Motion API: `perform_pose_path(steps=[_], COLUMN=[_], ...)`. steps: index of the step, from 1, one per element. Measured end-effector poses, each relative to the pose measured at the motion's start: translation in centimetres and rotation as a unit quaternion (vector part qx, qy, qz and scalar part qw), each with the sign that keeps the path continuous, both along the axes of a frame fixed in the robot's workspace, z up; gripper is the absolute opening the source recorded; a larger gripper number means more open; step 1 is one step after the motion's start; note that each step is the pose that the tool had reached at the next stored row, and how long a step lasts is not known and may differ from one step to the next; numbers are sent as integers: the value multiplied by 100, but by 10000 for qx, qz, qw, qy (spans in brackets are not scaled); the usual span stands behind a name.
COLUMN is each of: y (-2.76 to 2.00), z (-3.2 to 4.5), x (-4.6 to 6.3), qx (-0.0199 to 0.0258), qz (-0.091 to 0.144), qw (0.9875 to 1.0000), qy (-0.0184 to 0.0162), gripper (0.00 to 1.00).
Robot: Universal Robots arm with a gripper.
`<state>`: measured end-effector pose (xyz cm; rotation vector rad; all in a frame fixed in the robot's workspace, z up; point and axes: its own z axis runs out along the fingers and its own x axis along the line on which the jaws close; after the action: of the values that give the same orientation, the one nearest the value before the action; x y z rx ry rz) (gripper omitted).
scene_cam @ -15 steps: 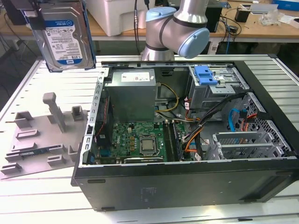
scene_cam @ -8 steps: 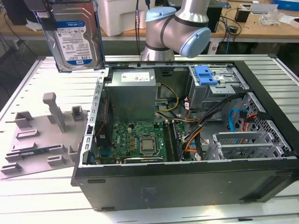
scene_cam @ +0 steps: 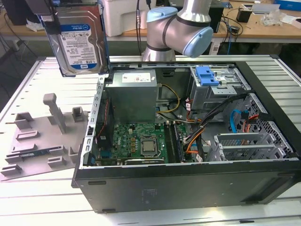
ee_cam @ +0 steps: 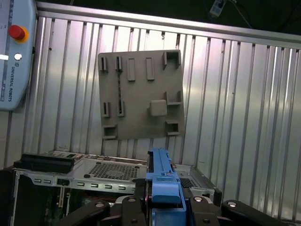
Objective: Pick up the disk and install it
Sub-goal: 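Pick up the disk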
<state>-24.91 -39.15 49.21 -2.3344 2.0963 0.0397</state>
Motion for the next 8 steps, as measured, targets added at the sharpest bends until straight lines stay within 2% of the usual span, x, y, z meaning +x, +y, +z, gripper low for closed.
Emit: perform_pose_path(steps=[4, 5, 8], y=[-177, -201, -202], z=[0, 0, 0], x=[33, 42, 41], qx=[0, 0, 0], qz=[-31, -38, -39], qw=[10000, 10000, 10000], qy=[0, 0, 0], gripper=[37, 37, 37])
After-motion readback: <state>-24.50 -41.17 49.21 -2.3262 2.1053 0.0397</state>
